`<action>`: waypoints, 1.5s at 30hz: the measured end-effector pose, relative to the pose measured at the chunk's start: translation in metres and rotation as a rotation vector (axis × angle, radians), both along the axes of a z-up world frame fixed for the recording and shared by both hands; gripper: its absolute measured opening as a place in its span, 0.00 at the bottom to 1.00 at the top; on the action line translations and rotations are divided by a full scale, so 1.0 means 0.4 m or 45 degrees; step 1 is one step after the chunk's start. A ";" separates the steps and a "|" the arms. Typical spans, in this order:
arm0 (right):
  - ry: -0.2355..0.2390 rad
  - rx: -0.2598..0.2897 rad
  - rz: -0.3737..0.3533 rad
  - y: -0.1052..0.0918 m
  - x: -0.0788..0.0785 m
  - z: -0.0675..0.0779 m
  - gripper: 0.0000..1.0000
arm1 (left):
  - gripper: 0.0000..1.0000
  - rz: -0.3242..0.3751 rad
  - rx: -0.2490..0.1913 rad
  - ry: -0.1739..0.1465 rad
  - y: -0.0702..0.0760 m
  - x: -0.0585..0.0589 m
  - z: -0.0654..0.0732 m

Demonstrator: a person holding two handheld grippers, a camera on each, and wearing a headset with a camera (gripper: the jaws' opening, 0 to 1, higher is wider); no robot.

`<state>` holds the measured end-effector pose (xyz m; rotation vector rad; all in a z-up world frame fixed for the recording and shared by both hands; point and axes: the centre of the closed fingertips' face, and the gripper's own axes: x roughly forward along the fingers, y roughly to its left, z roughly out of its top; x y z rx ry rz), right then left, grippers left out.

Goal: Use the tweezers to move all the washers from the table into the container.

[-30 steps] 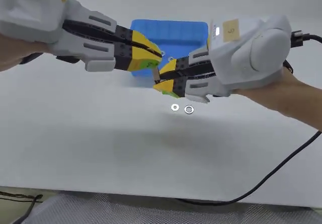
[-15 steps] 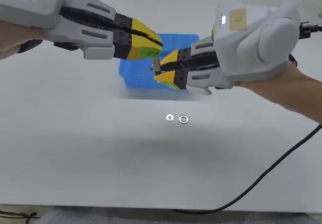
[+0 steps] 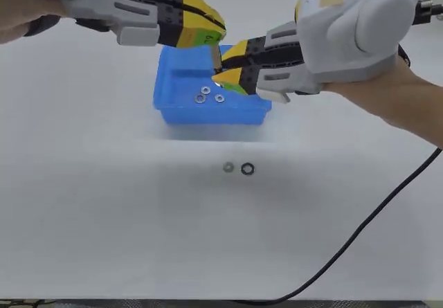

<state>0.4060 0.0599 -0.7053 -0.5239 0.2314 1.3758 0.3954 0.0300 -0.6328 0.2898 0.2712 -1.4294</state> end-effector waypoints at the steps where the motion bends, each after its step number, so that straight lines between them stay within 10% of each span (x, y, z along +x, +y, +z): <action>1: 0.002 -0.002 -0.004 -0.003 0.014 -0.010 0.10 | 0.05 -0.001 0.001 -0.003 -0.003 0.010 -0.007; 25: 0.139 -0.112 -0.082 -0.026 0.087 -0.175 0.10 | 0.05 0.054 0.044 0.069 -0.023 0.111 -0.175; 45: 0.158 -0.150 -0.098 -0.029 0.086 -0.197 0.12 | 0.05 0.078 0.052 0.088 -0.024 0.106 -0.192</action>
